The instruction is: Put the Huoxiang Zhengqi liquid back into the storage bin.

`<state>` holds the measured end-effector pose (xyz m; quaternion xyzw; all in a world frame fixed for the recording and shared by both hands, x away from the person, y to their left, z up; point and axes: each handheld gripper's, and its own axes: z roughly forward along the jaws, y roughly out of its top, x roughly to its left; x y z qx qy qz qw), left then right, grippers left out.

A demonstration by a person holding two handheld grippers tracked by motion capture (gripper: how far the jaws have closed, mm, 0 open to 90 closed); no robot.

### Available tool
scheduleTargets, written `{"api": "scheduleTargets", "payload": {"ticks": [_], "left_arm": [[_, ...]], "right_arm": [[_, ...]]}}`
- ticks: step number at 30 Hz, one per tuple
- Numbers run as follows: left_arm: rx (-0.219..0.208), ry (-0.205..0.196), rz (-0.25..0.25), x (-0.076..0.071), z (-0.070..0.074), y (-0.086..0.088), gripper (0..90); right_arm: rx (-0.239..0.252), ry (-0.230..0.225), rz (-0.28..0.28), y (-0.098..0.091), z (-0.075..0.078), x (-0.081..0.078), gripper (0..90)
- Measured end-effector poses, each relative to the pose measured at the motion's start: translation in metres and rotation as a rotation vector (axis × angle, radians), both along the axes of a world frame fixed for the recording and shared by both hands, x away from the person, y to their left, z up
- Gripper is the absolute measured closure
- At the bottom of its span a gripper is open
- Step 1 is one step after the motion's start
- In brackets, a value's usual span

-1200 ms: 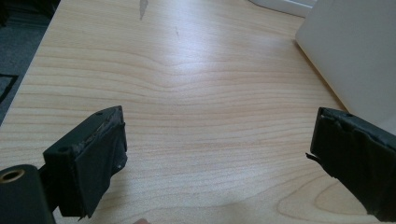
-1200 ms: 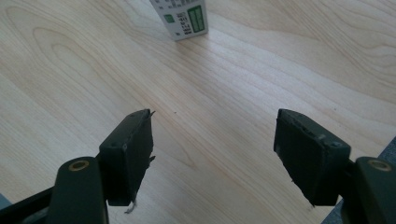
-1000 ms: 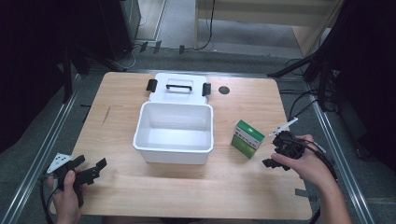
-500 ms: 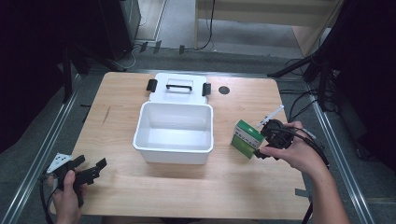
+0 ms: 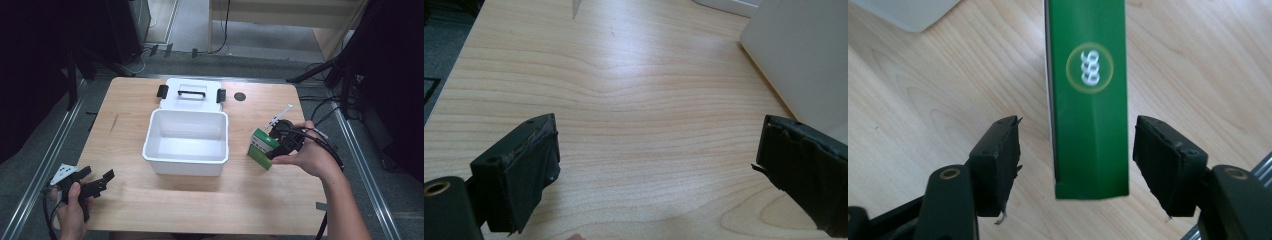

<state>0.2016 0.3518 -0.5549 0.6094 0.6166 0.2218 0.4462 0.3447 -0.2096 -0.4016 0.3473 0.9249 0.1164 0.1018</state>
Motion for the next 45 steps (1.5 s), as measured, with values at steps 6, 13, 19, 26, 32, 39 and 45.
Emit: {"api": "scheduleTargets", "payload": {"ticks": [6,13,19,26,32,39,45], "left_arm": [[-0.004,0.001,-0.001,0.0,0.0,0.0,4.5],[-0.005,0.0,0.0,0.0,0.0,0.0,4.5],[-0.005,0.0,-0.001,0.001,0.0,0.001,4.5],[-0.003,0.004,-0.002,0.001,0.0,0.0,4.5],[-0.003,0.003,-0.003,0.001,0.0,0.0,4.5],[-0.004,0.0,-0.001,0.001,0.0,0.0,4.5],[-0.003,0.004,-0.002,0.001,0.0,0.0,4.5]], "right_arm": [[0.003,-0.017,-0.015,0.006,-0.001,0.009,42.1],[0.033,-0.008,-0.034,0.009,-0.005,0.016,48.9],[0.055,0.013,-0.013,0.01,-0.006,0.016,63.8],[0.063,0.011,0.036,0.011,0.006,0.013,64.2],[0.073,0.003,0.158,0.014,0.028,0.007,64.1],[0.031,-0.046,0.4,0.02,0.052,-0.003,64.0],[0.031,-0.071,0.519,0.025,0.074,-0.005,64.0]]}}
